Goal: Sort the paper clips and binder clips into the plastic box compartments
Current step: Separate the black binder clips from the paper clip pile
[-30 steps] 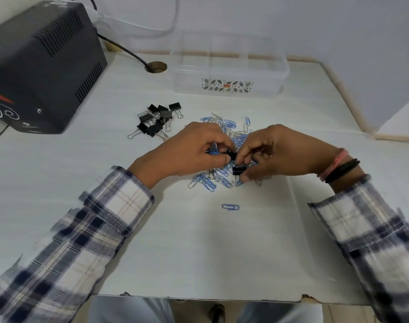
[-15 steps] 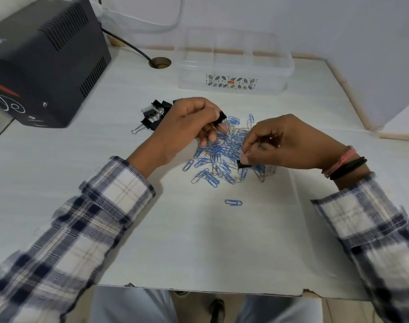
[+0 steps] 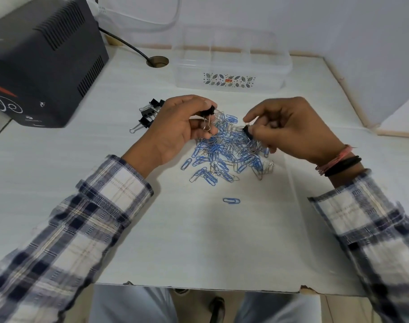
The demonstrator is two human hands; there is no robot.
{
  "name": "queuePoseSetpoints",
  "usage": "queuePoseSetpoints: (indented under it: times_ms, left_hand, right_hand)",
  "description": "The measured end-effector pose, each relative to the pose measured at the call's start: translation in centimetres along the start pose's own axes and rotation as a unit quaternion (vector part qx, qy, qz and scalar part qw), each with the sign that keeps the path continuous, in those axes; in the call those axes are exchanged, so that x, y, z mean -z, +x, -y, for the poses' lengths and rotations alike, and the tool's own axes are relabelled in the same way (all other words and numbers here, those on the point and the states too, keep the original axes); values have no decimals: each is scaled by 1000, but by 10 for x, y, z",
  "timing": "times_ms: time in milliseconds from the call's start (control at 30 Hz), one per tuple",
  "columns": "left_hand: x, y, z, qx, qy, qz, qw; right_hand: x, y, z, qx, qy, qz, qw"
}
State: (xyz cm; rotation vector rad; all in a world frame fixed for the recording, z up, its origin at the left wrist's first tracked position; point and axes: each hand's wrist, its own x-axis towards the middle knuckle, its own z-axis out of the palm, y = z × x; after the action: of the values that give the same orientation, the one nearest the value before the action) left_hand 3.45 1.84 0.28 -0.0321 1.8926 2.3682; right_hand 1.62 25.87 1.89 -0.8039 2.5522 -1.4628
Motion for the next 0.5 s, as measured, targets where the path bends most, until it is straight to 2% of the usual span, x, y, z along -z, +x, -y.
queuePoseSetpoints:
  times_ms: [133, 300, 500]
  left_hand:
    - [1, 0, 2, 7, 31, 36, 999]
    - [-3, -4, 9, -17, 135, 112, 984]
    - [3, -3, 2, -15, 136, 72, 988]
  right_hand:
    - [-1, 3, -2, -15, 54, -59, 997]
    - [-11, 3, 3, -26, 154, -37, 987]
    - [-15, 5, 3, -46, 217, -45, 974]
